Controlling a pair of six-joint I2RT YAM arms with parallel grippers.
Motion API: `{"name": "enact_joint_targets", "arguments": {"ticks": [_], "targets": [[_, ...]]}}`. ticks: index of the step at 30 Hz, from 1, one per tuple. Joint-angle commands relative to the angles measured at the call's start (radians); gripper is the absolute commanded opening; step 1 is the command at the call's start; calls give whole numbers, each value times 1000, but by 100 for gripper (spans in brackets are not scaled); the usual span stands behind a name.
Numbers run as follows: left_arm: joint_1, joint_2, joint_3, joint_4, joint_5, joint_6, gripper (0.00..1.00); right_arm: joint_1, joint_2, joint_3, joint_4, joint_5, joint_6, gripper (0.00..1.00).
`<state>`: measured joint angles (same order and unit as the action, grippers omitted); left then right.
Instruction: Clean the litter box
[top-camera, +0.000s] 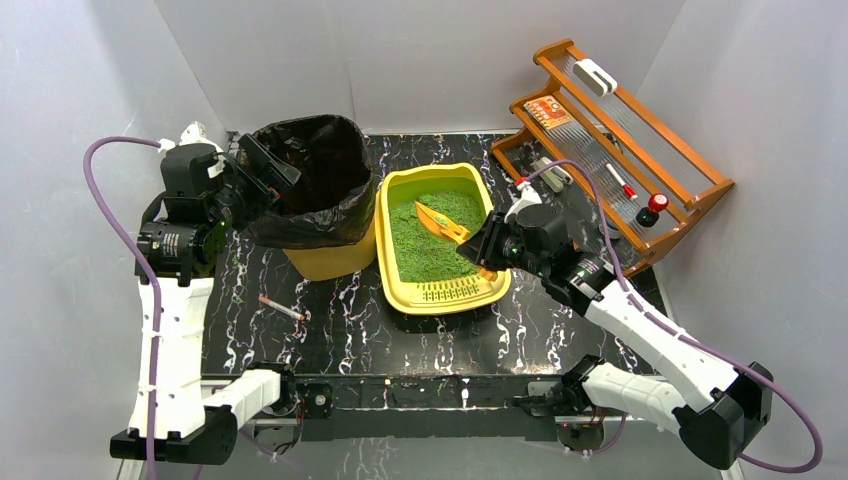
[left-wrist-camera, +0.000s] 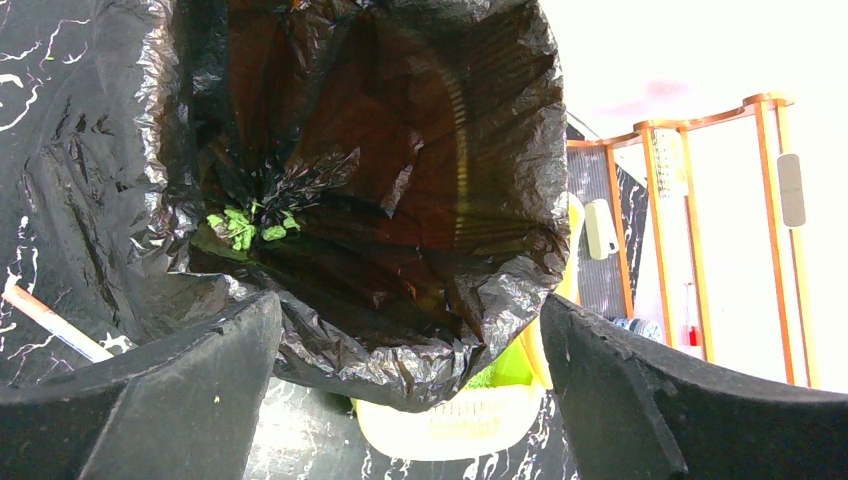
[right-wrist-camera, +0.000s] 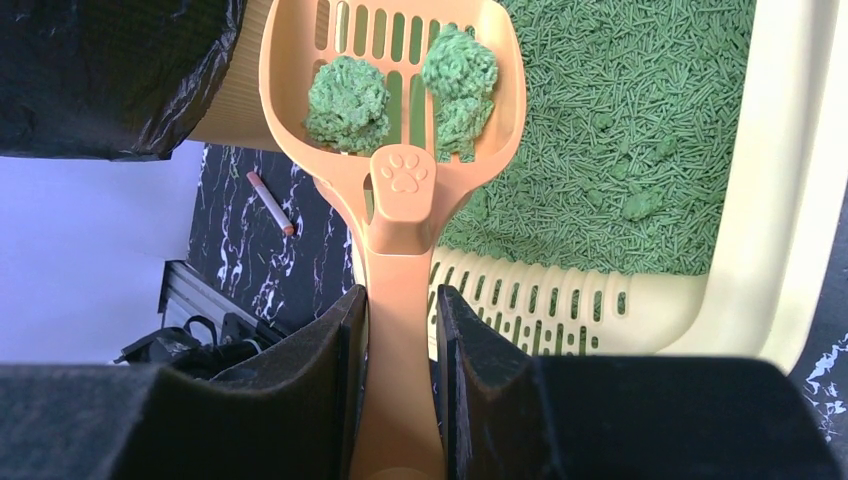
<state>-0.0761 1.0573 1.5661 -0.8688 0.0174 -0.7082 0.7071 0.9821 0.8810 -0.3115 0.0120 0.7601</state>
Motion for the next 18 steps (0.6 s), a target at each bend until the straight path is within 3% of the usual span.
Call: {"name": "enact_joint_targets", "arguments": {"ticks": [1,5,14,18], "targets": [[-6,-17,30,-9,-4,13,98,-1,-22,34,88,13,-20,0],[-7,-14,28,-10,-4,15,98,0,-42,16,159,-42,-244,0],[-10,-10,31,-6,-4,13,98,0,-188,-165,384,-66,-1072,0],[-10,-10,31,-5,-4,14,98,-1,-233,-208,434,-80,-1367,0]]}}
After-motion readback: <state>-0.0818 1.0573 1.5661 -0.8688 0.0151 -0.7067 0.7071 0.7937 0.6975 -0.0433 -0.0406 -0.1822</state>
